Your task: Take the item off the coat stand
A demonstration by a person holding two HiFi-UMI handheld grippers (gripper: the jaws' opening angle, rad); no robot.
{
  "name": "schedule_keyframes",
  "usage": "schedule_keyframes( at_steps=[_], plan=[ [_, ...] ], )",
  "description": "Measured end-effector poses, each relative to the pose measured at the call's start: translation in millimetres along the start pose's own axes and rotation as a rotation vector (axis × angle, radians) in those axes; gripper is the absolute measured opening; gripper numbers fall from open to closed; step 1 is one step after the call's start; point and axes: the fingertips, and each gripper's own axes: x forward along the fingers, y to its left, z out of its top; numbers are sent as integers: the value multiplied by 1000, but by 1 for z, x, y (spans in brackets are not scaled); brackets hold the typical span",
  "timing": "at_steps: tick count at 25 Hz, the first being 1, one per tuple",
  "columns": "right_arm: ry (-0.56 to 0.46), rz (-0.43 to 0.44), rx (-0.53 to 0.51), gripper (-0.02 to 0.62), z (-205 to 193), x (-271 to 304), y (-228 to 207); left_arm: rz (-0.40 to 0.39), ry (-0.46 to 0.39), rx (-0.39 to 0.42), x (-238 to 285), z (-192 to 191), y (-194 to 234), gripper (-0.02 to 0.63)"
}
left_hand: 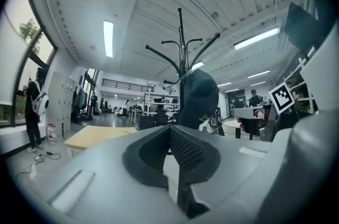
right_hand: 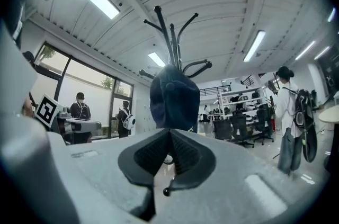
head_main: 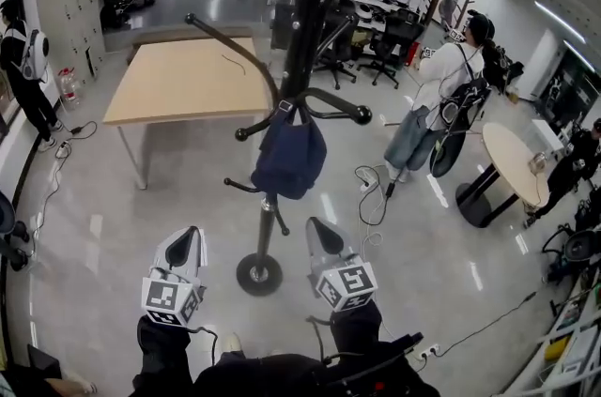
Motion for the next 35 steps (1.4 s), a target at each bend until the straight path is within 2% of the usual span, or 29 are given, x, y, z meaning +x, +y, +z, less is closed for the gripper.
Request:
schedule_keyframes(
  at_steps=[7,16,27,29,35],
  plan=[
    [-13,-84,-10,2,12,-2,-6,-101,12,-6,28,1,-3,3],
    [-35,-132,-18,2,16,2,-1,-171,24,-8,42,-5,4,3],
    [-59,-140,-17,5,26,19,6,-178,24,-27,44,-9,22,3],
    [-60,-133,-25,46,29,21,8,-174,20,-30,42,-8,25,3],
    [-59,-121,-16,75,31,29,7,-165,13,-32,40,-6,31,3]
  ],
)
